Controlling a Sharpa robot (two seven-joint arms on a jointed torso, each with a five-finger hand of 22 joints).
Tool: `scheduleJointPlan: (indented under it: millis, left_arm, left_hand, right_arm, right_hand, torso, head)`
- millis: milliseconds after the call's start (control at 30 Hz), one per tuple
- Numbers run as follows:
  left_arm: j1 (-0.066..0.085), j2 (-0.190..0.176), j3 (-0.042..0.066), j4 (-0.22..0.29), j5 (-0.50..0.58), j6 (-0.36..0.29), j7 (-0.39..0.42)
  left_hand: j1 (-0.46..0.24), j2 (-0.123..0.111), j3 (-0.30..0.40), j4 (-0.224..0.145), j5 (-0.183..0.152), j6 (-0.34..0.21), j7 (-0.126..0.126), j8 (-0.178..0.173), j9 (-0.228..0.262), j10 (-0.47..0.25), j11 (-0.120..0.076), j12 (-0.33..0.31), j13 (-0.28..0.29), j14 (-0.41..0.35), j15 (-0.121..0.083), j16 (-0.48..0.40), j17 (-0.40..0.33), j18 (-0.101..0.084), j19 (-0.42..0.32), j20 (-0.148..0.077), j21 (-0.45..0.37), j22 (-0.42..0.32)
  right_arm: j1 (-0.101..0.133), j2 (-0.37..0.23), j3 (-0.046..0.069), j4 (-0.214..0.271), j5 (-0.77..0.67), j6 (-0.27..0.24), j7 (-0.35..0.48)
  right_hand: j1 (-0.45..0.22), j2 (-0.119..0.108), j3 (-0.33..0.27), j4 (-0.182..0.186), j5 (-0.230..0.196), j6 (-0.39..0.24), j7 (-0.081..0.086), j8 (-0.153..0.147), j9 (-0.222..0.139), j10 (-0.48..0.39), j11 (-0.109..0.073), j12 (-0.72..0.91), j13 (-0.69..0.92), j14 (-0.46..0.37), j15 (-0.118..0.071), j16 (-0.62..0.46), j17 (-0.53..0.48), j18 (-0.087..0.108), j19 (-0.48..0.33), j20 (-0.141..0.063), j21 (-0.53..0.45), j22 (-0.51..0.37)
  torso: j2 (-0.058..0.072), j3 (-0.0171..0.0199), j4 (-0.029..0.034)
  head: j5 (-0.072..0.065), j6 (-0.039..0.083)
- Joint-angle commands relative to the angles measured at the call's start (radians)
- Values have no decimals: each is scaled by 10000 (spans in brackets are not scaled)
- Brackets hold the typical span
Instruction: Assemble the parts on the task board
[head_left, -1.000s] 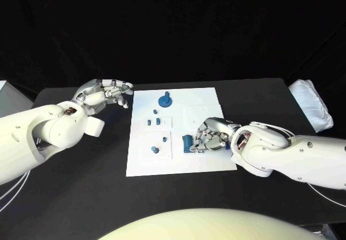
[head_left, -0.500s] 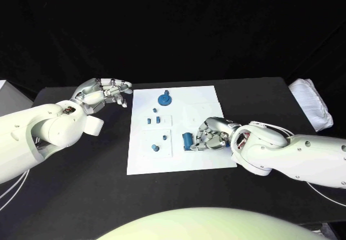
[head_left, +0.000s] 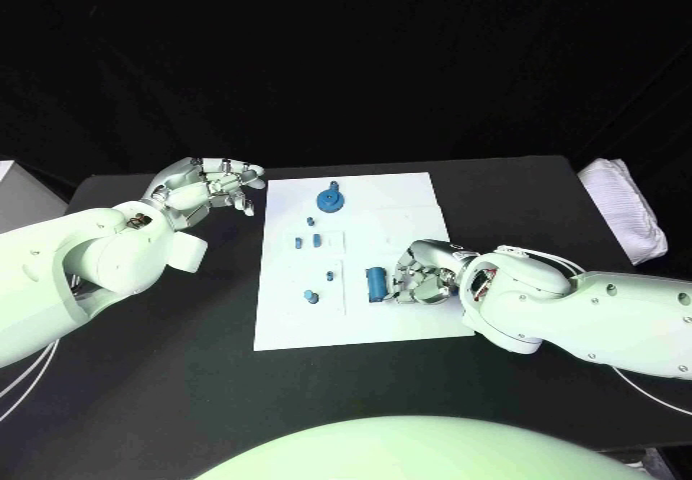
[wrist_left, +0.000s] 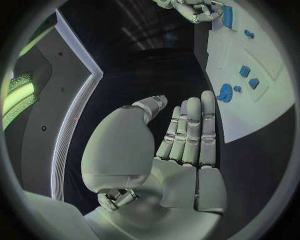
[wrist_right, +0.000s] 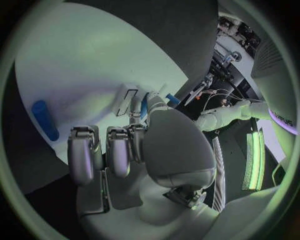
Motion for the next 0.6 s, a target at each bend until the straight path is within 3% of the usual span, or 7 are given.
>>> scheduleJointPlan:
  millis: [33, 600]
  left_arm:
    - [3, 5, 5, 3, -28, 162, 30]
    - [3, 6, 4, -5, -28, 168, 18]
  left_hand:
    - [-32, 29, 17, 38, 38, -99, 102, 52, -17, -63, -11, 40, 17, -84, 12, 56, -16, 65, 35, -2, -67, -12]
    - [-7, 30, 26, 33, 42, -101, 103, 63, -17, -68, -11, 55, 17, -86, 9, 58, -17, 65, 42, -3, -72, -16]
  right_arm:
    - [-54, 43, -17, -20, -166, 15, -302]
    - [-111, -23, -17, 36, -155, -108, -325]
  right_hand:
    - [-57, -4, 41, 50, -56, -48, 43, -34, -26, 482, 35, -26, 1850, 919, 21, -36, 1777, -137, 819, 18, -16, 2331]
    - [-368, 20, 2, 75, 52, -17, 52, -39, -47, 500, 43, 3, 1872, 923, 29, -32, 1788, -142, 828, 24, 2, 2342]
  torso:
    - [6, -4, 15]
    - [-9, -6, 7]
  head:
    - [-8, 5]
    - [4, -7]
